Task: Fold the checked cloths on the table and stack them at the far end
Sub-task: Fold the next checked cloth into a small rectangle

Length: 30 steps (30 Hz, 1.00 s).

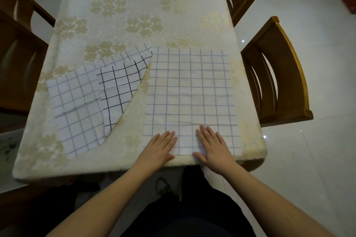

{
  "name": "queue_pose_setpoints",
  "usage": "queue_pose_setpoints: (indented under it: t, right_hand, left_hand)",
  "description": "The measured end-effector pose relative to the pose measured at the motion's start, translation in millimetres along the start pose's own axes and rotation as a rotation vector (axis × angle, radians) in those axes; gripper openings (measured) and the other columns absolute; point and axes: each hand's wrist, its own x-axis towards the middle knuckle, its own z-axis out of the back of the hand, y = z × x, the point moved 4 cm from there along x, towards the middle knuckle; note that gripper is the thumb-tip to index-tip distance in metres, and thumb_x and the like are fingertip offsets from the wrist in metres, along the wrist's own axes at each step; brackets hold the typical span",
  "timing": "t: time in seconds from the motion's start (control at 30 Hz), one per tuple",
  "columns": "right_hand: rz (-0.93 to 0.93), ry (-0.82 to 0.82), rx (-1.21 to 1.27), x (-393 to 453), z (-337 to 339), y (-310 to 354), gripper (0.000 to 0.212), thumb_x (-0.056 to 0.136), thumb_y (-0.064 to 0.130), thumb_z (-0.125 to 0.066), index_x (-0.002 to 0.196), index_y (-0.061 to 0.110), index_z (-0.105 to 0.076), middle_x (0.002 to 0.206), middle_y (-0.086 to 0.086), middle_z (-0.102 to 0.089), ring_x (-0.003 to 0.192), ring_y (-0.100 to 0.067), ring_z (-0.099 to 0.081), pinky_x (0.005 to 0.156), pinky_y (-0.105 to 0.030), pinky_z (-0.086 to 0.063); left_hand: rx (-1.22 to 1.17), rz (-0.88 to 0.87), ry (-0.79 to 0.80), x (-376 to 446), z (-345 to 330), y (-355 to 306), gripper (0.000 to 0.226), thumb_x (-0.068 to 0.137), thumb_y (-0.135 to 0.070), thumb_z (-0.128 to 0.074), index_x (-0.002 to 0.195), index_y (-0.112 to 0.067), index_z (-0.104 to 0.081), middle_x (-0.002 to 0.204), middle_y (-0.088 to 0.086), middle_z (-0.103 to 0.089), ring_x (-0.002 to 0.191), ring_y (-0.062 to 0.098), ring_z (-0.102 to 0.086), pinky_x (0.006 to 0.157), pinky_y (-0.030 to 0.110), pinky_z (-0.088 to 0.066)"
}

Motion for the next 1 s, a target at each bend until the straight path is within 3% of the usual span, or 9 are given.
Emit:
queue_pose_setpoints:
  t: [0.2,0.3,0.37,0.47,0.57,0.7,0.77,0.9,1.0]
  right_hand:
    - [0.016,0.071,-0.060,-22,-10,7,0.107,0.083,0.069,-0.053,0.152,0.028,0.019,0.155,0.007,0.031,0.143,-0.013,0.026,0.118,-0.038,0.010]
    - [0.012,0.024,-0.039,-34,-11,10,0.092,0.091,0.042,-0.059,0.155,0.028,0.006,0.157,0.009,0.021,0.147,-0.013,0.015,0.123,-0.042,-0.005]
    - [0.015,-0.022,0.009,-42,-7,14,0.079,0.095,0.028,-0.055,0.156,0.027,-0.005,0.163,0.008,0.006,0.150,-0.013,0.002,0.123,-0.037,-0.004]
    - [0.016,-0.108,0.064,-50,8,18,0.061,0.096,0.021,-0.053,0.152,0.025,-0.028,0.159,0.005,-0.028,0.146,-0.014,-0.024,0.119,-0.030,-0.014]
    - [0.032,-0.134,0.007,-56,26,19,0.038,0.095,0.023,-0.055,0.133,0.026,-0.052,0.134,0.004,-0.056,0.124,-0.015,-0.049,0.109,-0.029,-0.031]
    - [-0.004,-0.233,-0.085,-60,54,14,0.025,0.094,0.023,-0.060,0.119,0.026,-0.061,0.112,0.005,-0.065,0.101,-0.016,-0.059,0.094,-0.028,-0.042]
    - [-0.045,-0.290,-0.091,-61,71,10,0.021,0.093,0.023,-0.062,0.113,0.027,-0.063,0.105,0.007,-0.067,0.094,-0.015,-0.060,0.089,-0.027,-0.043]
    - [-0.075,-0.489,-0.073,-67,110,9,0.008,0.090,0.020,-0.067,0.097,0.021,-0.071,0.087,0.005,-0.072,0.075,-0.017,-0.064,0.073,-0.031,-0.049]
    - [-0.065,-0.605,-0.049,-73,134,12,0.005,0.085,0.018,-0.074,0.090,0.018,-0.074,0.080,0.004,-0.073,0.069,-0.017,-0.066,0.068,-0.034,-0.053]
  left_hand:
    - [0.038,-0.092,0.006,-25,-3,-6,0.077,0.082,-0.061,-0.048,0.140,-0.010,-0.041,0.144,0.010,-0.052,0.129,0.025,-0.054,0.101,0.044,-0.046]
    - [0.018,-0.166,-0.038,-35,-4,-8,0.092,0.065,-0.047,-0.082,0.138,-0.010,-0.041,0.141,0.011,-0.055,0.126,0.025,-0.056,0.098,0.041,-0.049]
    - [0.026,-0.190,-0.075,-40,-4,-8,0.092,0.060,-0.036,-0.090,0.135,-0.011,-0.043,0.136,0.010,-0.059,0.121,0.023,-0.060,0.094,0.039,-0.052]
    - [0.029,-0.172,-0.122,-45,0,-5,0.083,0.051,-0.018,-0.094,0.127,-0.013,-0.060,0.129,0.006,-0.065,0.115,0.020,-0.064,0.090,0.034,-0.054]
    - [-0.010,-0.135,-0.233,-46,13,1,0.054,0.055,-0.012,-0.090,0.106,-0.016,-0.071,0.107,0.005,-0.072,0.096,0.023,-0.070,0.073,0.033,-0.060]
    - [-0.034,-0.060,-0.371,-42,57,9,0.010,0.082,-0.027,-0.062,0.086,-0.020,-0.068,0.078,-0.001,-0.068,0.067,0.019,-0.063,0.054,0.029,-0.051]
    - [-0.055,-0.016,-0.444,-39,79,17,0.024,0.089,-0.035,-0.049,0.083,-0.021,-0.068,0.074,-0.004,-0.066,0.063,0.016,-0.061,0.054,0.028,-0.048]
    - [-0.108,0.004,-0.535,-37,125,32,0.009,0.083,-0.026,-0.073,0.081,-0.019,-0.069,0.070,-0.005,-0.067,0.062,0.015,-0.062,0.056,0.028,-0.047]
    - [-0.133,-0.009,-0.535,-39,154,39,0.013,0.076,-0.019,-0.083,0.084,-0.019,-0.072,0.074,-0.007,-0.070,0.065,0.016,-0.065,0.058,0.031,-0.052]
